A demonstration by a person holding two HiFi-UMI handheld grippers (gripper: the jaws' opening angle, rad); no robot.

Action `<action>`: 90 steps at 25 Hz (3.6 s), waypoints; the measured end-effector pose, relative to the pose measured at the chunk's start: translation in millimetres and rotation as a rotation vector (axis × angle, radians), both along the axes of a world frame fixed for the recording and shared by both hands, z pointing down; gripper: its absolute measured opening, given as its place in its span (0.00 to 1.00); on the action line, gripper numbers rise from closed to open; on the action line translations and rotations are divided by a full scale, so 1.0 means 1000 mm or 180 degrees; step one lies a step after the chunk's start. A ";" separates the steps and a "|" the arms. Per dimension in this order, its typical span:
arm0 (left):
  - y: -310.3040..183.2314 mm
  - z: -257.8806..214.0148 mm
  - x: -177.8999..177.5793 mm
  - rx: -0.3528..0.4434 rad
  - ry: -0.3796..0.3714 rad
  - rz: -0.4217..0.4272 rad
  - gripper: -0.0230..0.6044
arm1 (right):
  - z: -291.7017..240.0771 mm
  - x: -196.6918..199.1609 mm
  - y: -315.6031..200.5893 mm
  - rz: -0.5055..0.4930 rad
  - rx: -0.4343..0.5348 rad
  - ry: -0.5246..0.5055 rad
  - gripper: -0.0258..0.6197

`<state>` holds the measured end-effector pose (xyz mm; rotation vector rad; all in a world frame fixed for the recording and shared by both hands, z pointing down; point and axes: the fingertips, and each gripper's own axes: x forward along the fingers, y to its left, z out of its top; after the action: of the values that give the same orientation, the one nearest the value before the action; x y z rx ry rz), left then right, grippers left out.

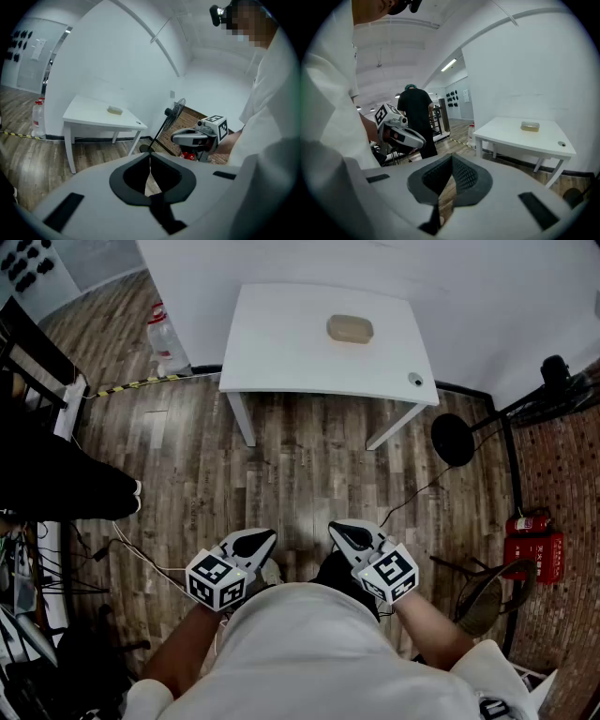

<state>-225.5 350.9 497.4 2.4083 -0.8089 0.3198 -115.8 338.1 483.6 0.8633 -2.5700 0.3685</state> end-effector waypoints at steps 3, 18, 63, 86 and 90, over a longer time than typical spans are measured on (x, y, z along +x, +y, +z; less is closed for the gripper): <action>0.000 0.003 -0.011 0.0038 -0.0081 0.0098 0.07 | -0.002 -0.012 0.011 0.0029 -0.0038 0.0027 0.05; -0.171 -0.015 0.068 0.0089 -0.0122 0.0259 0.07 | -0.015 0.057 -0.149 0.0280 0.0145 -0.0152 0.05; -0.707 0.129 0.162 -0.1605 0.0887 -0.0299 0.28 | 0.013 0.212 -0.456 0.1969 -0.0411 0.0179 0.12; -0.720 0.131 0.158 -0.1800 0.1153 -0.0780 0.14 | 0.007 0.234 -0.464 0.1938 -0.0431 0.0343 0.10; -0.720 0.125 0.155 -0.1747 0.1178 -0.0836 0.13 | 0.009 0.231 -0.467 0.1891 -0.0441 0.0341 0.10</action>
<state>-70.7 -369.5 622.5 1.7535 -0.7372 -0.0154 115.0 -129.0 492.4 1.5369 -2.1164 0.6376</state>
